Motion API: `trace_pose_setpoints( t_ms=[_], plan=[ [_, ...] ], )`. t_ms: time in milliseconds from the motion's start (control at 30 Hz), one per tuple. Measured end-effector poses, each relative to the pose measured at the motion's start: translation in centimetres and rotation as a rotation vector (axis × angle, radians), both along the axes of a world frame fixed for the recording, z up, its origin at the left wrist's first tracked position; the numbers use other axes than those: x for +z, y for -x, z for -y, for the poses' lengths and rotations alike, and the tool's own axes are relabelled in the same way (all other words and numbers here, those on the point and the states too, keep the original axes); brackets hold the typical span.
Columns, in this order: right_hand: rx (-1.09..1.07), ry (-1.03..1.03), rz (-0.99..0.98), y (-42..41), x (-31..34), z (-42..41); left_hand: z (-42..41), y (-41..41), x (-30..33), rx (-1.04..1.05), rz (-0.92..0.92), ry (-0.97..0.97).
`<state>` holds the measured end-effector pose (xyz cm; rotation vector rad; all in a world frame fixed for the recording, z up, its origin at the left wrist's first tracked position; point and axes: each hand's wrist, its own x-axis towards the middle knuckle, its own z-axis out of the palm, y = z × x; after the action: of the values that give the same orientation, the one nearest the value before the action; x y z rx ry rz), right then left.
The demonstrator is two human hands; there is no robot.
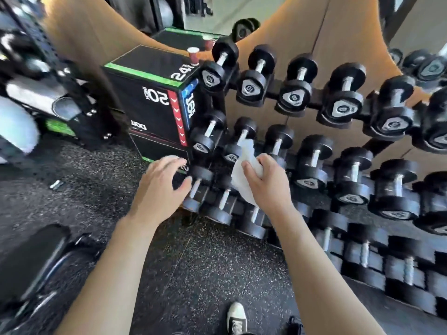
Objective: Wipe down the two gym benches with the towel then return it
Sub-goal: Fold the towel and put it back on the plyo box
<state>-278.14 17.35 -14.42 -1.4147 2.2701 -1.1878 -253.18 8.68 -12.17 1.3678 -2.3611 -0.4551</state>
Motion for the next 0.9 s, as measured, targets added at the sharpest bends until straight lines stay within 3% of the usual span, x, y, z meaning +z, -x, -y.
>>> trace_pose_setpoints(
  t_ms=[400, 900],
  plan=[
    [0.285, -0.004, 0.03, -8.9, -0.9, 15.0, 8.5, -10.0, 0.0, 0.268, 0.014, -0.022],
    [0.255, 0.001, 0.002, -28.8, -0.1, 36.6, 31.6, -28.9, -0.6, 0.179, -0.005, 0.001]
  ],
)
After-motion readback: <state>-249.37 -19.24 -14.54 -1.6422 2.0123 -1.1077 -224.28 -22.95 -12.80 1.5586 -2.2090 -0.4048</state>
